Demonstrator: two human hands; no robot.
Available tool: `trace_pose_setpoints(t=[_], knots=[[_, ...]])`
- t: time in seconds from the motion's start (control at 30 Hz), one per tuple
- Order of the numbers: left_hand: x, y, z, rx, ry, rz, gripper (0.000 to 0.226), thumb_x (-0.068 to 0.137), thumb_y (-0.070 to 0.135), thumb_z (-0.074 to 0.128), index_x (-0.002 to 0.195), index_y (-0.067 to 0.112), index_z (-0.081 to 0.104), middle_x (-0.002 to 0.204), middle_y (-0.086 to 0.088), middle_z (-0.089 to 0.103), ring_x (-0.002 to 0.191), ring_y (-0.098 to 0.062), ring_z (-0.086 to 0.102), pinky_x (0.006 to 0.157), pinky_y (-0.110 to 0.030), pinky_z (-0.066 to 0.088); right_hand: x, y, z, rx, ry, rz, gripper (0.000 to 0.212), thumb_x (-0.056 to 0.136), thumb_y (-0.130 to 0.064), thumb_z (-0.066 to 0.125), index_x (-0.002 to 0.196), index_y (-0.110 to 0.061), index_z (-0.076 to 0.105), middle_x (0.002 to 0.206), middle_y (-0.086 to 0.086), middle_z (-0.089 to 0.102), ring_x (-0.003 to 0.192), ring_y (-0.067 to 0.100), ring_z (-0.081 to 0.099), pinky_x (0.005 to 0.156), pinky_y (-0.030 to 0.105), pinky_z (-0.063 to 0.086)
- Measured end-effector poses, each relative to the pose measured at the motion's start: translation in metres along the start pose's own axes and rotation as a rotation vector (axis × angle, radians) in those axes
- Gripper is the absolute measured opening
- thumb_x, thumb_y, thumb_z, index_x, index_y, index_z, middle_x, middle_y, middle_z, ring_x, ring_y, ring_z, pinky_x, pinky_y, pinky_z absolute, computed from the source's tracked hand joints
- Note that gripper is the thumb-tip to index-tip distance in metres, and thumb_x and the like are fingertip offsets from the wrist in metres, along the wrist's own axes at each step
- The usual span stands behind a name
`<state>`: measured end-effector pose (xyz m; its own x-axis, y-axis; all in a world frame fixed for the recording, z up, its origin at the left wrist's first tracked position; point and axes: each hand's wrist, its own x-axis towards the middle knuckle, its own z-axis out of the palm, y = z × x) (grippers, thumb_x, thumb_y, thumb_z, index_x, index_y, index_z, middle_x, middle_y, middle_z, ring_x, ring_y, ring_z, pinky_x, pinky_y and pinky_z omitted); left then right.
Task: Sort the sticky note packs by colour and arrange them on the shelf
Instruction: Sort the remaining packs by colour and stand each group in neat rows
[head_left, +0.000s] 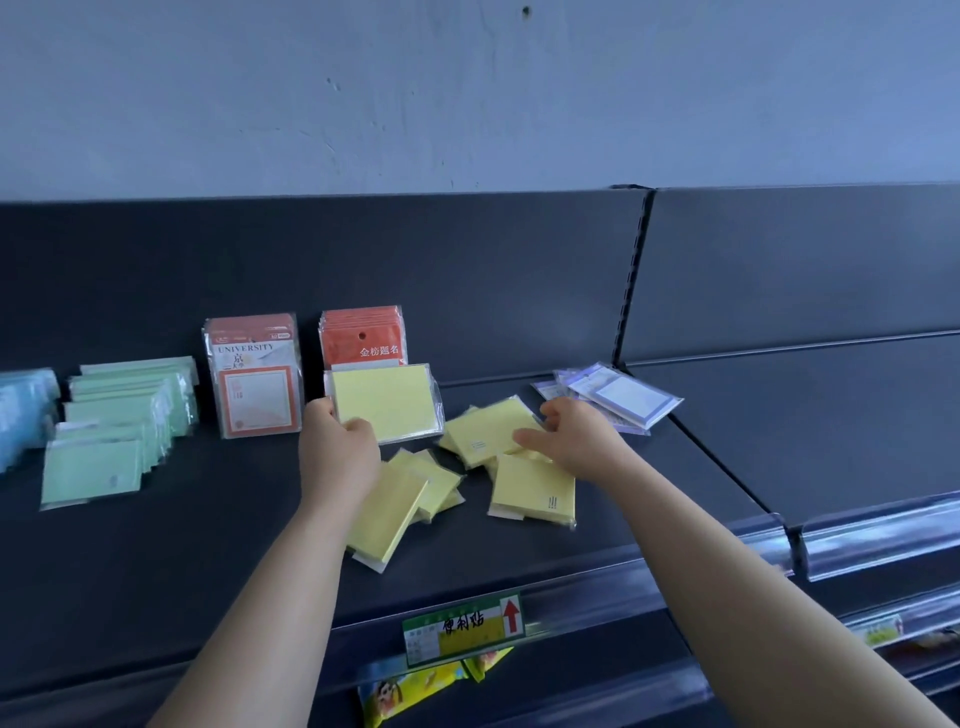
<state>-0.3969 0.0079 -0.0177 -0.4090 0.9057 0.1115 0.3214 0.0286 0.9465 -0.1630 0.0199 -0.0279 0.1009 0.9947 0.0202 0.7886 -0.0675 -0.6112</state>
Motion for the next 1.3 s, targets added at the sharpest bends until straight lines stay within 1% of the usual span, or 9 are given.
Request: trace_pose_setpoints(t=[0.07,0.23,0.33,0.47,0.7,0.9,0.97,1.07,1.3], knots=[[-0.003,0.000,-0.003,-0.017,0.005,-0.018,0.022,0.094,0.006,0.042,0.114,0.013,0.049,0.106,-0.004,0.058,0.076,-0.017,0.056,0.052,-0.027,0.039,0.005,-0.007,0.006,-0.039,-0.013,0.026,0.045,0.078,-0.045,0.071,0.095,-0.008,0.053,0.087,0.003,0.055,0.081,0.022,0.053,0.064,0.032,0.038],[-0.006,-0.001,-0.010,-0.074,0.003,-0.027,0.018,0.098,0.011,0.039,0.115,0.018,0.043,0.108,-0.003,0.057,0.077,-0.017,0.058,0.053,-0.029,0.042,0.013,-0.013,0.007,0.107,0.036,0.038,0.042,0.078,-0.027,0.074,0.067,-0.021,0.034,0.066,-0.004,0.039,0.057,0.013,0.037,0.050,0.026,0.027],[-0.004,-0.003,-0.012,-0.119,-0.003,-0.016,0.037,0.099,0.009,0.040,0.133,0.020,0.035,0.121,0.003,0.055,0.080,-0.010,0.058,0.055,-0.027,0.044,0.011,-0.014,0.001,0.283,-0.003,0.049,0.023,0.087,-0.015,0.060,0.076,-0.014,0.039,0.071,0.002,0.036,0.060,0.019,0.037,0.053,0.026,0.026],[0.000,-0.005,-0.012,-0.232,-0.098,0.007,0.064,0.098,0.007,0.039,0.147,0.042,0.017,0.132,0.006,0.053,0.089,-0.007,0.067,0.069,-0.029,0.056,0.001,-0.017,-0.013,0.617,-0.025,0.039,0.003,0.093,-0.008,0.051,0.094,-0.006,0.053,0.086,0.007,0.052,0.072,0.018,0.052,0.067,0.028,0.044],[-0.005,0.008,0.001,-0.259,-0.176,0.040,0.045,0.096,-0.002,0.036,0.129,0.026,0.048,0.117,0.004,0.061,0.096,-0.010,0.065,0.082,-0.033,0.058,-0.005,-0.017,-0.018,0.958,-0.054,0.009,0.011,0.095,-0.002,0.048,0.100,-0.005,0.057,0.094,0.008,0.065,0.085,0.024,0.061,0.089,0.040,0.050],[-0.017,0.018,0.016,-0.467,-0.385,-0.032,0.040,0.096,-0.007,0.035,0.123,0.017,0.053,0.117,-0.006,0.063,0.102,-0.021,0.067,0.084,-0.042,0.058,-0.001,-0.021,-0.007,1.222,-0.032,0.021,0.030,0.092,0.006,0.050,0.117,-0.009,0.047,0.098,0.008,0.065,0.084,0.022,0.063,0.084,0.038,0.053],[-0.019,0.018,0.018,-0.497,-0.413,-0.037,0.039,0.096,-0.007,0.034,0.119,0.018,0.055,0.117,-0.008,0.064,0.102,-0.022,0.068,0.083,-0.043,0.058,-0.002,-0.021,-0.003,1.218,-0.030,0.017,0.039,0.091,0.006,0.050,0.123,-0.016,0.044,0.101,0.005,0.068,0.088,0.022,0.065,0.090,0.040,0.052],[-0.019,0.017,0.019,-0.524,-0.437,-0.046,0.035,0.096,-0.007,0.033,0.113,0.014,0.056,0.119,-0.011,0.064,0.104,-0.022,0.067,0.082,-0.043,0.058,-0.005,-0.023,-0.002,1.120,-0.049,-0.048,0.031,0.090,0.008,0.044,0.113,-0.005,0.061,0.100,0.008,0.072,0.087,0.021,0.068,0.084,0.036,0.055],[-0.016,0.012,0.025,-0.518,-0.479,-0.073,0.030,0.094,-0.006,0.037,0.117,0.007,0.050,0.115,-0.017,0.060,0.104,-0.035,0.058,0.078,-0.043,0.059,0.004,-0.028,0.006,1.167,0.033,0.092,0.021,0.091,0.001,0.049,0.104,0.000,0.065,0.097,0.012,0.069,0.085,0.025,0.065,0.085,0.041,0.052]])
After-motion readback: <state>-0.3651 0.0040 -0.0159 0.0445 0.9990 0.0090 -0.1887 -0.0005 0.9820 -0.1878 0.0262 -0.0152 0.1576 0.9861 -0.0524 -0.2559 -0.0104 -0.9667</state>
